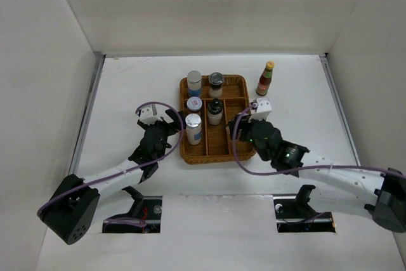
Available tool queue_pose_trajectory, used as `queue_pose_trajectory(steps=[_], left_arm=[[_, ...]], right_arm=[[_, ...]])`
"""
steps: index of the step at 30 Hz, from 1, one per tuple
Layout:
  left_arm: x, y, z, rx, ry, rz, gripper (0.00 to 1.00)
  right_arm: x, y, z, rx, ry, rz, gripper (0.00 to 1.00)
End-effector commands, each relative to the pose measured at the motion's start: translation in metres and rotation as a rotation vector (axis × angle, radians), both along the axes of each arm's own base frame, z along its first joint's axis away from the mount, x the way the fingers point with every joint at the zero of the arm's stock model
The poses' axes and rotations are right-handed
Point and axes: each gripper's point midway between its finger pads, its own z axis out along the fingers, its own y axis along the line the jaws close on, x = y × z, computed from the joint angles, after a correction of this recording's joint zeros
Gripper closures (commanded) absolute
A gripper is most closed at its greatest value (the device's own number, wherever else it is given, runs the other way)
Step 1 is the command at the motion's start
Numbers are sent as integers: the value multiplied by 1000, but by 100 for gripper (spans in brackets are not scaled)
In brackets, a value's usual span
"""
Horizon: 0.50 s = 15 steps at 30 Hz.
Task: Organize the condiment bottles
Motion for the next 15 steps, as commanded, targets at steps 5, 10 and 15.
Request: queue_pose_trajectory(steps=[5,10,15], left_arm=[[3,7,18,-47,-58,24,2],[2,12,20,-54,-69,39,2],[3,21,17,-58,-64,69,2]], right_arm=[[3,68,19,75,-22,108,44],[0,95,11,32,-25,164,44],[4,105,-25,-34,18,166,43]])
